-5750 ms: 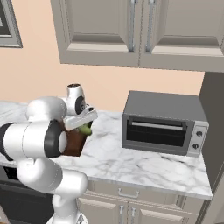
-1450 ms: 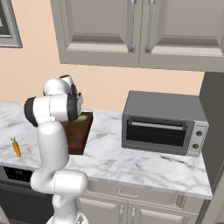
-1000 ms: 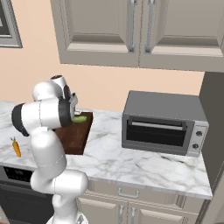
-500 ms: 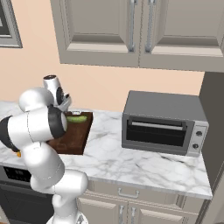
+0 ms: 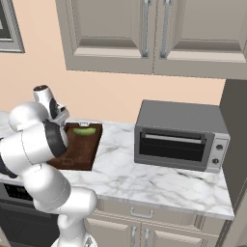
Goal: Place the two vegetables and bowl onto the tray for setting up a vegetable dip station.
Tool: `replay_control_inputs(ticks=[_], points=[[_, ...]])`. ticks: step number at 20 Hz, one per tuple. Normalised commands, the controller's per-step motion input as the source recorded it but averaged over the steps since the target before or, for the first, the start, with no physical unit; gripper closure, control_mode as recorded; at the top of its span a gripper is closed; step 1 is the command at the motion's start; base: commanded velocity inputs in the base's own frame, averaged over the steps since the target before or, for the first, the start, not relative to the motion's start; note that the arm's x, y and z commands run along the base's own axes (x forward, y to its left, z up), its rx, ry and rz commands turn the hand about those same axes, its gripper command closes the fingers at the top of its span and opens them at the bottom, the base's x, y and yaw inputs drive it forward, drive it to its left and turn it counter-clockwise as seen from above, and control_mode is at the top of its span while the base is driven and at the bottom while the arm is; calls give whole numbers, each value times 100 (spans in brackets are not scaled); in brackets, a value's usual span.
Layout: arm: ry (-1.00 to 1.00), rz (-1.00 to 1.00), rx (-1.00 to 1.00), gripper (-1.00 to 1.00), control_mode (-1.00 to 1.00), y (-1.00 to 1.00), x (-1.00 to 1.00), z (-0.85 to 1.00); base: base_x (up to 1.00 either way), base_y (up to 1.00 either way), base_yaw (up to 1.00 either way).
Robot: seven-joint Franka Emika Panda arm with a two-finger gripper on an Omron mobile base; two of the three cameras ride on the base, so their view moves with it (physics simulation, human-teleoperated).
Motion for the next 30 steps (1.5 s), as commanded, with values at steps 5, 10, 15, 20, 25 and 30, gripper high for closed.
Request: replay_control_inputs(ticks=[5, 10, 15, 20, 25, 30], points=[[-1, -20, 0, -100, -100, 32, -23, 0, 0, 0, 0], [0, -23, 0, -100, -100, 21, -17, 4, 0, 0, 0], [0, -22, 1, -100, -100, 20, -30, 0, 0, 0, 0], [0, -16, 7, -100, -100, 17, -33, 0, 0, 0, 0], [3, -13, 3, -100, -100, 19, -26, 1, 0, 0, 0], [3, -14, 1, -100, -100, 20, -21, 0, 0, 0, 0]])
